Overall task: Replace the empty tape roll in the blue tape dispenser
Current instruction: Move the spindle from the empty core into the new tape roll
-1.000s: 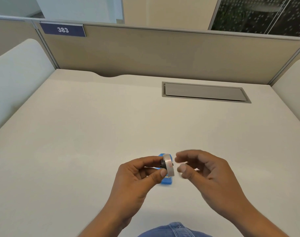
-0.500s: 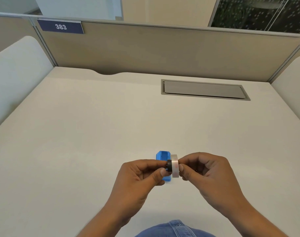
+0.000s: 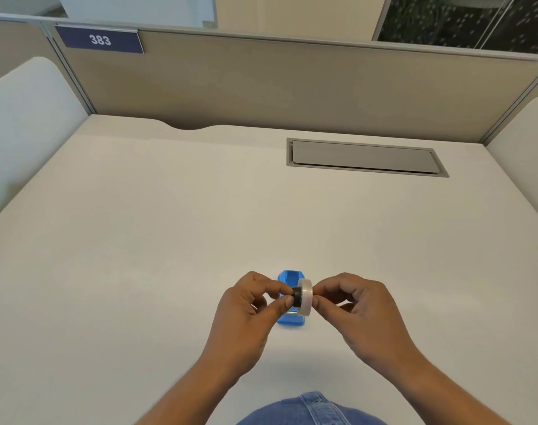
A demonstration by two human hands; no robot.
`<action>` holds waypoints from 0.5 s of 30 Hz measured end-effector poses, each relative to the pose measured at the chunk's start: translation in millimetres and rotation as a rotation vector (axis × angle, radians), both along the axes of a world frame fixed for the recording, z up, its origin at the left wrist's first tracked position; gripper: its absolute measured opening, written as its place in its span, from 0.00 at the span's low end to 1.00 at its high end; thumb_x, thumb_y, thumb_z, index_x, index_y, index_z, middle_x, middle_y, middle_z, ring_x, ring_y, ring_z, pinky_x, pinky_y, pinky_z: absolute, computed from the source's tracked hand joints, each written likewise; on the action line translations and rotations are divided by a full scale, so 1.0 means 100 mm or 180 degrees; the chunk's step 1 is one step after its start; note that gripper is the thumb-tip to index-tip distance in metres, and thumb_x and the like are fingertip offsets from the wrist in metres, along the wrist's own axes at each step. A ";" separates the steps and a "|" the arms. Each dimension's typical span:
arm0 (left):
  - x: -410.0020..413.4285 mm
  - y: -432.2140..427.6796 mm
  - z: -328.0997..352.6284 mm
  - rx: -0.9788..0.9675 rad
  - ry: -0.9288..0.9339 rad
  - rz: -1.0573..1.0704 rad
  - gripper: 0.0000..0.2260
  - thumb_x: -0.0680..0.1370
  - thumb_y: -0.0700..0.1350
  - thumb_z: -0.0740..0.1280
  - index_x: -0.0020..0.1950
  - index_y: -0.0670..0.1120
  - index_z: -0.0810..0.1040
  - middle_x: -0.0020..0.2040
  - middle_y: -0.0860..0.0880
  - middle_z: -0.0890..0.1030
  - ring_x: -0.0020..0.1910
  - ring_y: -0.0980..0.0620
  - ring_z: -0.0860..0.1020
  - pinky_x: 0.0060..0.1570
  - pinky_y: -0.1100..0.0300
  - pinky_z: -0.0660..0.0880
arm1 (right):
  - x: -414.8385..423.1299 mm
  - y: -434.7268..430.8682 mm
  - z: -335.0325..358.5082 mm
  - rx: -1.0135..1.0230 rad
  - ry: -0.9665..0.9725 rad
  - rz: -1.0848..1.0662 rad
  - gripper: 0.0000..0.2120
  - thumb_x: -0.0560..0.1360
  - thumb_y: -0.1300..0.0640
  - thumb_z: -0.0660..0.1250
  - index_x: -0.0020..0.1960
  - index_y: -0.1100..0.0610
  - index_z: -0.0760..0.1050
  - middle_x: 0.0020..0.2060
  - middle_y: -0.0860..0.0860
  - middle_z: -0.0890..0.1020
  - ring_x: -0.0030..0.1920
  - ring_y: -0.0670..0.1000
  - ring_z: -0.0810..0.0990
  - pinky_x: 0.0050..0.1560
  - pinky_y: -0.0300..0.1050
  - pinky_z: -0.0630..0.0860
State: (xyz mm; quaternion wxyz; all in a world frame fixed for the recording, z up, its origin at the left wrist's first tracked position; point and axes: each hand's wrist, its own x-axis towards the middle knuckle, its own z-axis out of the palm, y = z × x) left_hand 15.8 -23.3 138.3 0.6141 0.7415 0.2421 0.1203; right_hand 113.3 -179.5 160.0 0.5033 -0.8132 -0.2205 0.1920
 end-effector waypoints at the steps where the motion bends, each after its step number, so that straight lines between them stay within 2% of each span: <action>1: 0.04 0.02 -0.04 0.0068 0.0043 0.0005 0.07 0.74 0.41 0.74 0.42 0.54 0.85 0.35 0.61 0.77 0.29 0.58 0.68 0.31 0.68 0.68 | 0.03 0.01 -0.04 -0.0034 -0.0040 -0.0004 0.09 0.71 0.61 0.75 0.39 0.47 0.84 0.36 0.41 0.85 0.36 0.43 0.81 0.33 0.32 0.74; 4: 0.18 0.07 -0.14 0.0280 0.0179 -0.0035 0.06 0.74 0.42 0.74 0.42 0.54 0.86 0.31 0.60 0.73 0.29 0.59 0.69 0.31 0.70 0.67 | 0.12 0.07 -0.20 -0.0144 -0.0157 -0.0044 0.10 0.72 0.60 0.75 0.39 0.45 0.83 0.37 0.40 0.84 0.37 0.44 0.81 0.34 0.35 0.75; 7: 0.32 0.12 -0.24 0.0541 0.0287 -0.0103 0.06 0.75 0.41 0.73 0.43 0.53 0.86 0.33 0.57 0.72 0.31 0.61 0.71 0.33 0.71 0.68 | 0.23 0.15 -0.37 -0.0216 -0.0244 -0.0101 0.09 0.72 0.60 0.75 0.38 0.46 0.82 0.37 0.42 0.84 0.36 0.45 0.80 0.33 0.33 0.73; 12: 0.57 0.21 -0.46 0.0829 0.0568 -0.0164 0.10 0.75 0.42 0.73 0.40 0.58 0.82 0.34 0.55 0.73 0.31 0.60 0.71 0.32 0.69 0.66 | 0.43 0.24 -0.67 -0.0434 -0.0401 -0.0107 0.08 0.72 0.60 0.74 0.40 0.47 0.82 0.38 0.43 0.82 0.38 0.43 0.79 0.35 0.28 0.71; 15: 0.63 0.22 -0.55 0.0984 0.0718 -0.0191 0.06 0.75 0.43 0.73 0.43 0.55 0.84 0.37 0.54 0.75 0.34 0.58 0.74 0.34 0.65 0.68 | 0.48 0.26 -0.79 -0.0542 -0.0453 -0.0068 0.08 0.71 0.61 0.75 0.40 0.48 0.82 0.38 0.42 0.81 0.38 0.42 0.78 0.36 0.28 0.71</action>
